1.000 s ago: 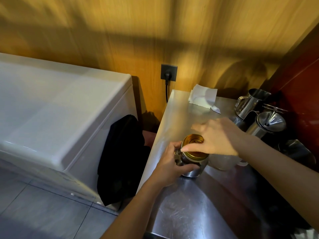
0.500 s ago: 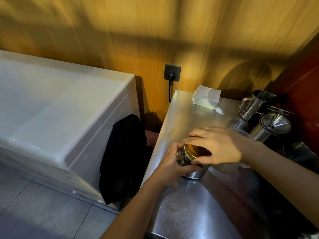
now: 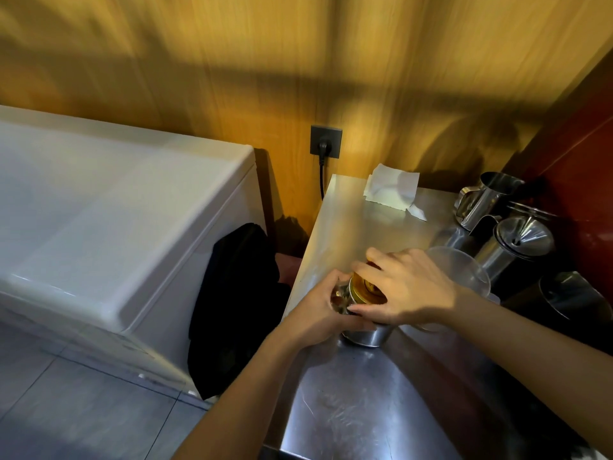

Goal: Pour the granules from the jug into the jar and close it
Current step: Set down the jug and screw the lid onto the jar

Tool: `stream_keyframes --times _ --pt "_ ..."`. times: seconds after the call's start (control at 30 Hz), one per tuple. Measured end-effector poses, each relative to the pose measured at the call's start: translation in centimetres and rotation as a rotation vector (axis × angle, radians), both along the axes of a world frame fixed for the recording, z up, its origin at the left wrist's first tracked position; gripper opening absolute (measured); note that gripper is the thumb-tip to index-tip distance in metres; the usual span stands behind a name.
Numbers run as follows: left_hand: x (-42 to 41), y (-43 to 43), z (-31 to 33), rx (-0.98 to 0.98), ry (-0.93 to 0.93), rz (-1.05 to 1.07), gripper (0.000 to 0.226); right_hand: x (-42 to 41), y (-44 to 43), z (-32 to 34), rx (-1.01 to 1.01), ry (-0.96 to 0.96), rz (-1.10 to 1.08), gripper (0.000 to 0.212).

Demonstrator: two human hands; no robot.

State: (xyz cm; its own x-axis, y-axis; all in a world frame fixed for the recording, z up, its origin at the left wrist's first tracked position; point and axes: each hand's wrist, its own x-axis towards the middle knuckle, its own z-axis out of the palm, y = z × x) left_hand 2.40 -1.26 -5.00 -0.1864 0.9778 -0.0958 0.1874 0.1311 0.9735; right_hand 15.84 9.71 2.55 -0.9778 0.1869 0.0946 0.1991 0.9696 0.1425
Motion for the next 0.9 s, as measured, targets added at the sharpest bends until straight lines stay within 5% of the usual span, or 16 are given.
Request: stream_keyframes --times 0.2,0.9 --pt "-1.3 0.6 1.2 -0.084 0.007 -0.126 0.053 0.2 0.8 0.2 -0.079 -0.002 0.153 0.065" --pt "2.2 -1.4 -1.0 0.088 0.127 0.139 0.055 0.6 -0.2 -0.6 -0.112 0.071 0.037 0.062"
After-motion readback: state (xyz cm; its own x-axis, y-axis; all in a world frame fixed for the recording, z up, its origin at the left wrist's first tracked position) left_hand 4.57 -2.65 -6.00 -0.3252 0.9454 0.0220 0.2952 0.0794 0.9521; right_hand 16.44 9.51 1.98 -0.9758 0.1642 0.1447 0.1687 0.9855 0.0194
